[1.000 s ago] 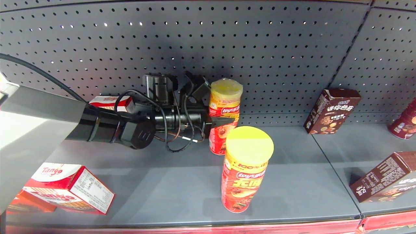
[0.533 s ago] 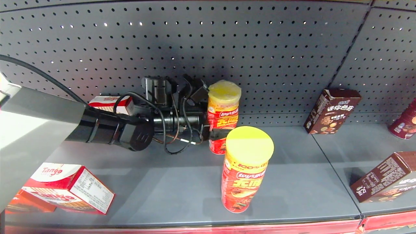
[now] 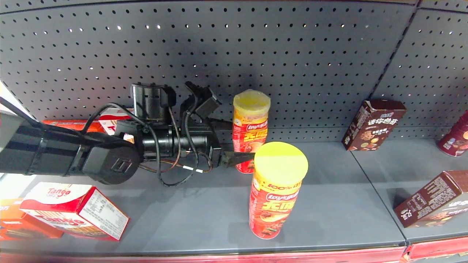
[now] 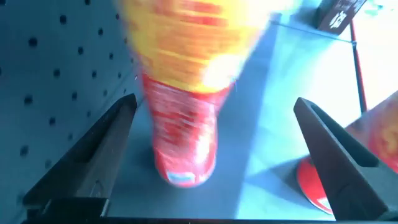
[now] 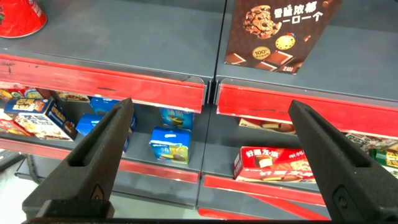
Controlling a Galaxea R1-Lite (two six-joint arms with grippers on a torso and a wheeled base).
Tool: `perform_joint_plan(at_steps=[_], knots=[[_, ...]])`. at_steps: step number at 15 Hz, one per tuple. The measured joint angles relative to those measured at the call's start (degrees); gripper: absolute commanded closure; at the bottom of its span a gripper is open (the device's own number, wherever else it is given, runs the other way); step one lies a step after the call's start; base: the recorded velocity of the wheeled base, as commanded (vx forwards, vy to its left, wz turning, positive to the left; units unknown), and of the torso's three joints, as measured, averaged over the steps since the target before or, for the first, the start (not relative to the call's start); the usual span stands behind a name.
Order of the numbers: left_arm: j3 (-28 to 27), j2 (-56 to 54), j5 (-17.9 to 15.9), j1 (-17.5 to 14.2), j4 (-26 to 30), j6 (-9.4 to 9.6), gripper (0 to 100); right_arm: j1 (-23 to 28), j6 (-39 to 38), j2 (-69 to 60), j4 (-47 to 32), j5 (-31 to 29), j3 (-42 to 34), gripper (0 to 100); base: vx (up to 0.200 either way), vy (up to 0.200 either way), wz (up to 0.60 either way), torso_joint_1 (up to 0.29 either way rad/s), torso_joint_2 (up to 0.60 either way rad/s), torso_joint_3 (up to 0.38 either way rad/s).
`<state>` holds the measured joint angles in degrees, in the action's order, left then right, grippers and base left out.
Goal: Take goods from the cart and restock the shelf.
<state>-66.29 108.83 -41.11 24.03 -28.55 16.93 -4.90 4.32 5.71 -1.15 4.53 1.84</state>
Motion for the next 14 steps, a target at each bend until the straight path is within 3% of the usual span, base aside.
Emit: perform_joint_plan(at_steps=[5, 9, 14], knots=[[5.9, -3.67, 6.49, 0.48, -0.02, 0.11, 0, 0.0, -0.02, 0.0, 0.0, 0.02, 0.0, 0, 0.0, 0.0, 0.0, 0.0, 0.0, 0.0], [6.68, -4.34, 15.46, 1.72, -0.05, 0.11, 0, 0.0, -0.02, 0.0, 0.0, 0.02, 0.0, 0, 0.0, 0.0, 0.0, 0.0, 0.0, 0.0], [6.24, -4.3, 21.38, 2.15, -0.35, 0.0, 0, 0.0, -0.2, 0.0, 0.0, 0.09, 0.0, 0, 0.0, 0.0, 0.0, 0.0, 0.0, 0.0]])
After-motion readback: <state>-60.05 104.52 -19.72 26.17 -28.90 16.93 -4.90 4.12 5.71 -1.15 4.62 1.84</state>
